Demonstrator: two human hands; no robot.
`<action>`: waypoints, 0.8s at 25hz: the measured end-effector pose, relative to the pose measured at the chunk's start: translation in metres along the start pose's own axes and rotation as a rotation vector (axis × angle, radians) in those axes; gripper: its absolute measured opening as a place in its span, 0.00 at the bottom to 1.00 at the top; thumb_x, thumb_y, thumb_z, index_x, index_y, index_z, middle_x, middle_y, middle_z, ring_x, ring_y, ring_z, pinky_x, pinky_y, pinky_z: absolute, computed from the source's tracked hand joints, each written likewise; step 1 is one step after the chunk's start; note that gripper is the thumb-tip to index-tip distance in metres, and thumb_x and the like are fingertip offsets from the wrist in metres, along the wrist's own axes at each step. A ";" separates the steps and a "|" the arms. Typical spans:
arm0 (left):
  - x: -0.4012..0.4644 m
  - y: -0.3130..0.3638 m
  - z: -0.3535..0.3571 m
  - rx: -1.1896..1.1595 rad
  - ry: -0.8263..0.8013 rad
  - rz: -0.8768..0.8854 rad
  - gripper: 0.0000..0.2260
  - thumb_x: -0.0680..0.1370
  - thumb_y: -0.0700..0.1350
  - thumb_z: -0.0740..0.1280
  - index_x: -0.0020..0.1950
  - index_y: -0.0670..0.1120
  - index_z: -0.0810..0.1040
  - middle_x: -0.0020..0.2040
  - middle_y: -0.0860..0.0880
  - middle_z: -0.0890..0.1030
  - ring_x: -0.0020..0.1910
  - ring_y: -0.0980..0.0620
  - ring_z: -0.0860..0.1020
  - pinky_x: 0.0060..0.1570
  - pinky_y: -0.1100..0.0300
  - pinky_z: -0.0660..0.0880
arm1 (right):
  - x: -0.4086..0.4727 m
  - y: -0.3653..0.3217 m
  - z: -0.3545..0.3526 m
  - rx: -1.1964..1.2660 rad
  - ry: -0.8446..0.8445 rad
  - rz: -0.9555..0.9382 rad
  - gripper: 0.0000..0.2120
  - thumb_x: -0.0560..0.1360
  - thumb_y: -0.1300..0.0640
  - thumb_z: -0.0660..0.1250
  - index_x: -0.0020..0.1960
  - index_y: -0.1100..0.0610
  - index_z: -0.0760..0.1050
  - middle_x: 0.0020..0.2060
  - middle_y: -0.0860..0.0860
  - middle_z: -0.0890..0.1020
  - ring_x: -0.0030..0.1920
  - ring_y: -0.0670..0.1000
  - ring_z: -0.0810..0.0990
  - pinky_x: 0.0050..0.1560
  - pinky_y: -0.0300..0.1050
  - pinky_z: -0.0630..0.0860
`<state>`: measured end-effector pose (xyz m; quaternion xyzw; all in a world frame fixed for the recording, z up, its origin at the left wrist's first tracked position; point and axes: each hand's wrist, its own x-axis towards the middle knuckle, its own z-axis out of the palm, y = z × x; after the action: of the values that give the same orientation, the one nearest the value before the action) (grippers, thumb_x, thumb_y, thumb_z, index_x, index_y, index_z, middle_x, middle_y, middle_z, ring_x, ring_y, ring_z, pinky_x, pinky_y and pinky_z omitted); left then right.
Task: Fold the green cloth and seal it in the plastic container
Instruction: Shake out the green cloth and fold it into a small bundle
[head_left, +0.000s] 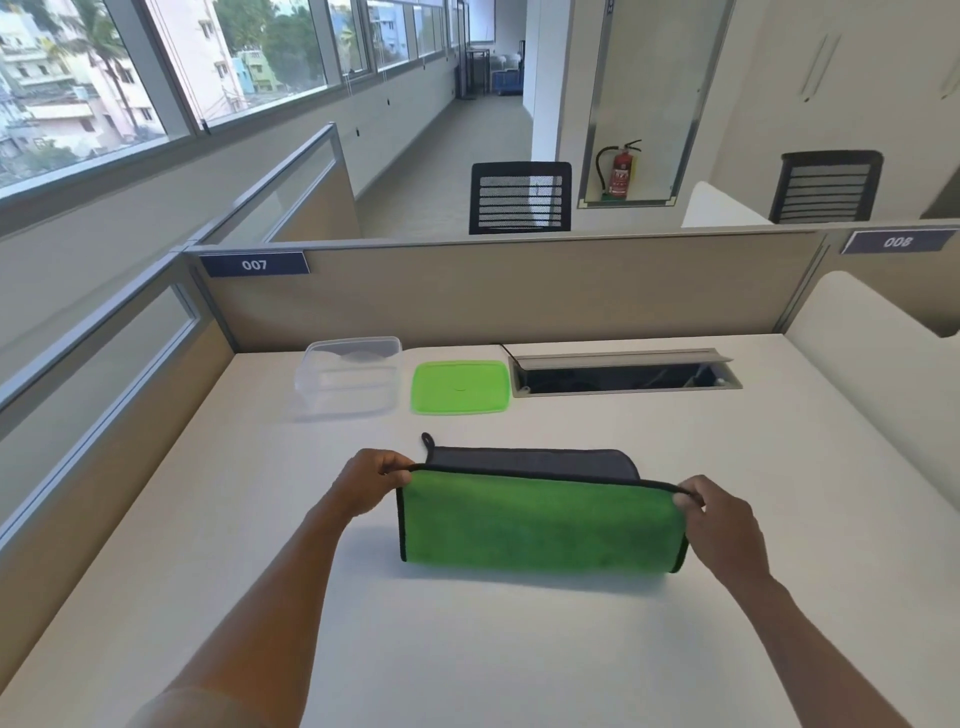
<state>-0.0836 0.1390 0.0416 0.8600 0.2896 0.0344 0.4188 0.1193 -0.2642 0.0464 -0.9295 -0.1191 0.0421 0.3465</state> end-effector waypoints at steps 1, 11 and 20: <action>0.008 0.000 0.003 0.040 0.046 -0.007 0.07 0.75 0.38 0.71 0.45 0.50 0.84 0.38 0.52 0.84 0.37 0.55 0.78 0.41 0.61 0.72 | 0.008 -0.002 0.002 -0.007 0.004 0.003 0.05 0.75 0.56 0.63 0.42 0.48 0.75 0.36 0.47 0.81 0.38 0.53 0.78 0.39 0.48 0.74; 0.075 0.011 0.029 0.179 0.222 -0.150 0.04 0.75 0.44 0.70 0.48 0.48 0.83 0.42 0.48 0.83 0.42 0.47 0.79 0.41 0.59 0.70 | 0.094 -0.007 0.038 -0.143 -0.002 0.028 0.05 0.77 0.53 0.65 0.44 0.53 0.73 0.38 0.52 0.81 0.38 0.57 0.78 0.39 0.47 0.72; 0.115 -0.013 0.052 0.234 0.190 -0.178 0.05 0.76 0.44 0.69 0.47 0.44 0.83 0.40 0.47 0.81 0.41 0.46 0.77 0.39 0.58 0.67 | 0.135 0.001 0.082 -0.150 -0.045 0.132 0.06 0.76 0.52 0.66 0.43 0.53 0.74 0.36 0.51 0.80 0.38 0.56 0.78 0.39 0.47 0.72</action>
<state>0.0218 0.1693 -0.0232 0.8667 0.4048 0.0447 0.2880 0.2372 -0.1794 -0.0155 -0.9575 -0.0682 0.0769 0.2695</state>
